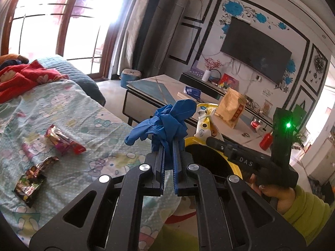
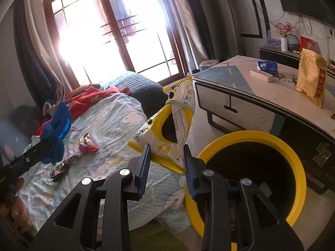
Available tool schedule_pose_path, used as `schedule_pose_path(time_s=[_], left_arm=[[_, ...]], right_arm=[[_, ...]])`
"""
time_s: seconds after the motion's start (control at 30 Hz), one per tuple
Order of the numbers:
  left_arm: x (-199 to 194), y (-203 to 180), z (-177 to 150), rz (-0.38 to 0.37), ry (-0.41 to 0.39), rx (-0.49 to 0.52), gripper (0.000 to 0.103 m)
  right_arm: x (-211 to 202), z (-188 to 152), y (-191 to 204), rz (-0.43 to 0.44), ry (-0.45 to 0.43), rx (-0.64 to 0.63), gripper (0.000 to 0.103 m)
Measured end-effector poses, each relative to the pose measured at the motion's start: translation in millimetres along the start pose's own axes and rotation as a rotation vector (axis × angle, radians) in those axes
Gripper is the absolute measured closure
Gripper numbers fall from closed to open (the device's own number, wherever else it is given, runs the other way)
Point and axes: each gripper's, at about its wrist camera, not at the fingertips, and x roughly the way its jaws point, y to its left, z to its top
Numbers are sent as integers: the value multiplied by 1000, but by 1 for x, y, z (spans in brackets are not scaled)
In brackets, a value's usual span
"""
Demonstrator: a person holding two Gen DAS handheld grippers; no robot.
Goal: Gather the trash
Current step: 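Carry the chip bag and blue glove over the yellow bin and release both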
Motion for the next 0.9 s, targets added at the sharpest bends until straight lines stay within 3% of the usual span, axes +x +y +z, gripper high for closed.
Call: schedule_pose_path(time_s=[0.9], left_arm=[[50,-70,-28,-87,127,154,101]], right_arm=[[-19,-21,-95,-118,6,168,74]])
